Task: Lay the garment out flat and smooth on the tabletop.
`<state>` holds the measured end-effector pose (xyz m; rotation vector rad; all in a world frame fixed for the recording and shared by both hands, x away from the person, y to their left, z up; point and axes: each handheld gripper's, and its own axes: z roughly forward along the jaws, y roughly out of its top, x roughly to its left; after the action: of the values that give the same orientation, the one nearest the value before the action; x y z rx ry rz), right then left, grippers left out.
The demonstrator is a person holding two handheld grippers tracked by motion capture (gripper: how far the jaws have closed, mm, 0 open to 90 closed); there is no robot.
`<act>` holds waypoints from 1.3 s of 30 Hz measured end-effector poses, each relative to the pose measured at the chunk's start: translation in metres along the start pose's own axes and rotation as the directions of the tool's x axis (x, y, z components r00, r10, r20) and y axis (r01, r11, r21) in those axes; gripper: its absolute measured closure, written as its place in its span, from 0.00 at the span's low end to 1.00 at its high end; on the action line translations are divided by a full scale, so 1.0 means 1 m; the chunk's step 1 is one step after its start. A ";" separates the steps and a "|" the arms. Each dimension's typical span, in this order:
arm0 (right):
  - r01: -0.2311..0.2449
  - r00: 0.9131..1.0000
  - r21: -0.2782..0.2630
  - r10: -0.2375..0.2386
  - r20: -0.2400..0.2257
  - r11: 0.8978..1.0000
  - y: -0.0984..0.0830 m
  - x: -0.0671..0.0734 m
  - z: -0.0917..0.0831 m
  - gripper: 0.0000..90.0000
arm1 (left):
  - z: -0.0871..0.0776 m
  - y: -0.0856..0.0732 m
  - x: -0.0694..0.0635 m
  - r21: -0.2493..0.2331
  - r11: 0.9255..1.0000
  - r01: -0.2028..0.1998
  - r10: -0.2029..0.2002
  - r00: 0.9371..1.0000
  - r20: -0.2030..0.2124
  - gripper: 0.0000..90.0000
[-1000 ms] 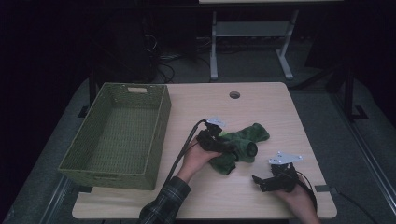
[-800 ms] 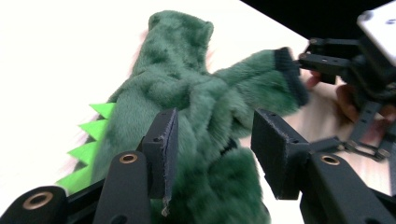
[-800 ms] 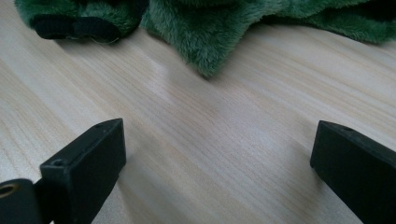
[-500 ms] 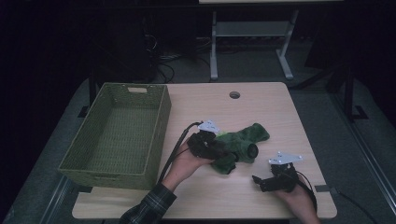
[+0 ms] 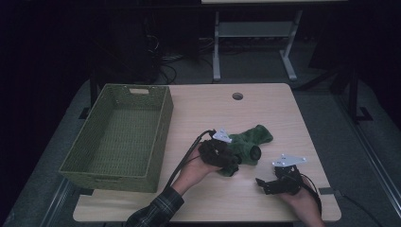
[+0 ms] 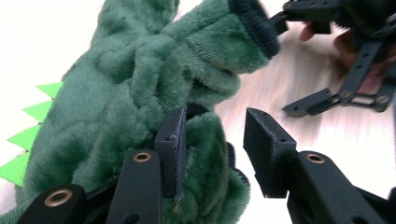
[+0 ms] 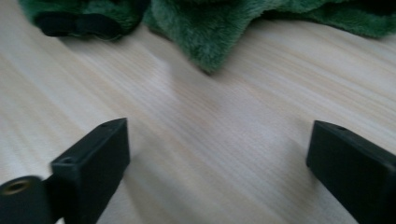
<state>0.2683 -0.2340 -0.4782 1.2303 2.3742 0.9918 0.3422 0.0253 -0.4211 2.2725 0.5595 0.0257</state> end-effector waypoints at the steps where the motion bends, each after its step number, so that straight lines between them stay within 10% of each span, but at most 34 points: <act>1: 0.008 1.000 -0.009 -0.008 -0.003 1.000 0.000 0.000 -0.001 0.08 | 0.001 -0.001 0.001 0.006 1.000 -0.006 0.006 1.000 -0.002 0.67; 11: 0.018 0.996 -0.041 -0.021 -0.081 0.999 0.007 0.016 -0.003 0.15 | 0.011 -0.010 0.010 0.048 0.998 -0.034 0.035 0.999 -0.034 0.76; 15: 0.031 0.993 -0.053 -0.037 -0.112 0.998 0.011 0.025 -0.002 0.16 | 0.009 -0.011 0.012 0.030 0.999 -0.030 0.031 0.999 -0.021 0.91; 26: 0.053 0.975 -0.085 -0.070 -0.213 0.995 0.027 0.048 0.008 0.34 | -0.002 -0.006 0.008 -0.029 0.999 -0.014 0.014 1.000 0.016 0.92; 35: 0.091 0.976 -0.064 -0.102 -0.192 0.994 0.038 0.057 0.030 0.45 | -0.006 -0.001 0.003 -0.058 0.998 -0.012 0.014 0.999 0.042 0.92; 39: 0.109 0.983 -0.062 -0.117 -0.144 0.992 0.039 0.056 0.032 0.70 | -0.007 -0.001 0.002 -0.068 0.998 -0.006 0.010 0.999 0.047 0.92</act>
<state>0.2755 -0.1588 -0.4708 1.0231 2.4794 1.1384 0.3421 0.0317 -0.4175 2.2039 0.5170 -0.0051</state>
